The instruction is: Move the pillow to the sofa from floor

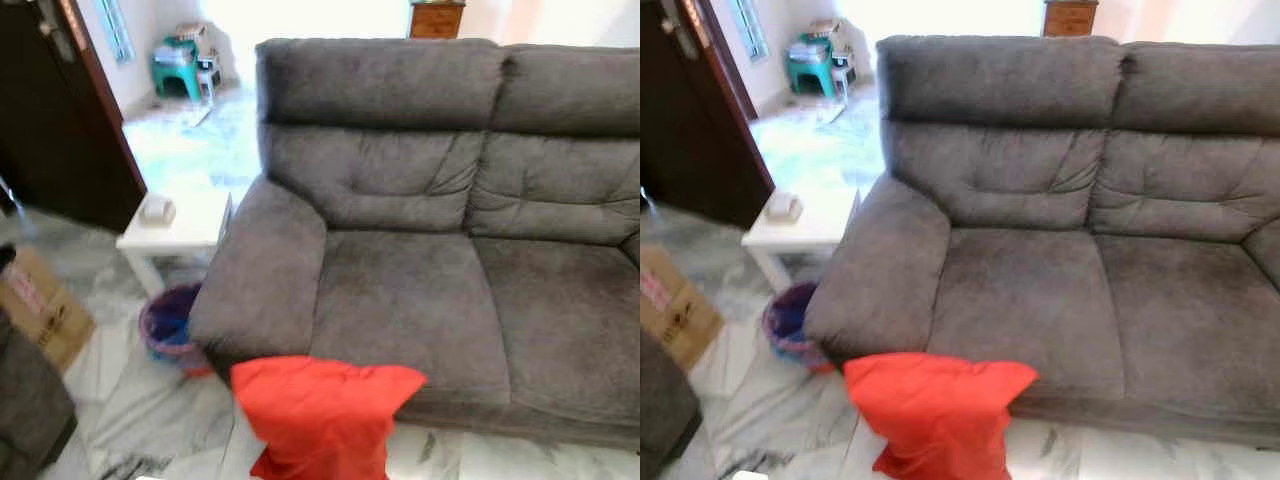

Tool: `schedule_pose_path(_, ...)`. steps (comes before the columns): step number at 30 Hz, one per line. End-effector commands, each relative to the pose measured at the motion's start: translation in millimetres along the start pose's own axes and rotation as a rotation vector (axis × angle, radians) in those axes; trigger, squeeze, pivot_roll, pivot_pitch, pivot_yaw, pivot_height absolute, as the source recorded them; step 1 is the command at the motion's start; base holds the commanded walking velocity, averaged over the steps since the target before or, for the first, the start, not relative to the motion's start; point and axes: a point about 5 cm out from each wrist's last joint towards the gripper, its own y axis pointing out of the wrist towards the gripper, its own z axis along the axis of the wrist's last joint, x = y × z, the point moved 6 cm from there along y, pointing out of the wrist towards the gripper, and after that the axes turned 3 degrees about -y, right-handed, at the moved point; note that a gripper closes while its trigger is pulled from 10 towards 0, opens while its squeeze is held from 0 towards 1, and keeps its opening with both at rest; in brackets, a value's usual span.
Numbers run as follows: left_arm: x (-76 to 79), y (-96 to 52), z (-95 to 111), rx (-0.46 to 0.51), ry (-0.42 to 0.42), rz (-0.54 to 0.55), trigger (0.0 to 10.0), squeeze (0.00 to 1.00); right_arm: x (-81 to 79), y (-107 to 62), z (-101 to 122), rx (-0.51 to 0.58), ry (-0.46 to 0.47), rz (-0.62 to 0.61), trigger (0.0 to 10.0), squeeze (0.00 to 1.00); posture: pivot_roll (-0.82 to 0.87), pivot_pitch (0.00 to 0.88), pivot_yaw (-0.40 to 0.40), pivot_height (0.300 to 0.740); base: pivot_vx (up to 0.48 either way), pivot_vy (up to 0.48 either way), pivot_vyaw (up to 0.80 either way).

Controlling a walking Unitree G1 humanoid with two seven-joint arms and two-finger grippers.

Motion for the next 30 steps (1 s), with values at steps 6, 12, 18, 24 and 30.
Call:
schedule_pose_path(6, 5.6, 0.3, -0.8, 0.003, -0.005, -0.011, 10.0, 0.0, 9.5, -2.2, -6.3, -0.017, 0.01, -0.019, 10.0, 0.0, 0.11, 0.085, 0.016, 0.74, 0.0, 0.0, 0.0)
schedule_pose_path(12, 6.1, 0.6, 0.9, 0.008, 0.002, -0.015, 10.0, 0.0, 6.4, -2.0, -6.5, -0.017, 0.013, -0.006, 10.0, 0.0, 0.11, 0.084, 0.019, 0.74, 0.0, 0.0, 0.0)
schedule_pose_path(18, 7.2, 0.6, 2.1, 0.015, 0.007, -0.022, 10.0, 0.0, 5.7, -2.2, -7.8, -0.021, 0.01, -0.006, 10.0, 0.0, 0.11, 0.086, 0.021, 0.74, 0.0, 0.0, 0.0)
schedule_pose_path(24, 8.1, 1.0, 3.5, 0.016, 0.014, -0.026, 10.0, 0.0, 6.6, -2.6, -9.7, -0.027, 0.013, -0.008, 10.0, 0.0, 0.11, 0.086, 0.023, 0.74, 0.0, 0.0, 0.0)
schedule_pose_path(30, 8.2, 1.6, 6.5, 0.023, 0.016, -0.027, 10.0, 0.0, 7.4, -2.7, -10.3, -0.031, 0.01, -0.009, 10.0, 0.0, 0.11, 0.086, 0.022, 0.74, 0.0, 0.0, 0.0)
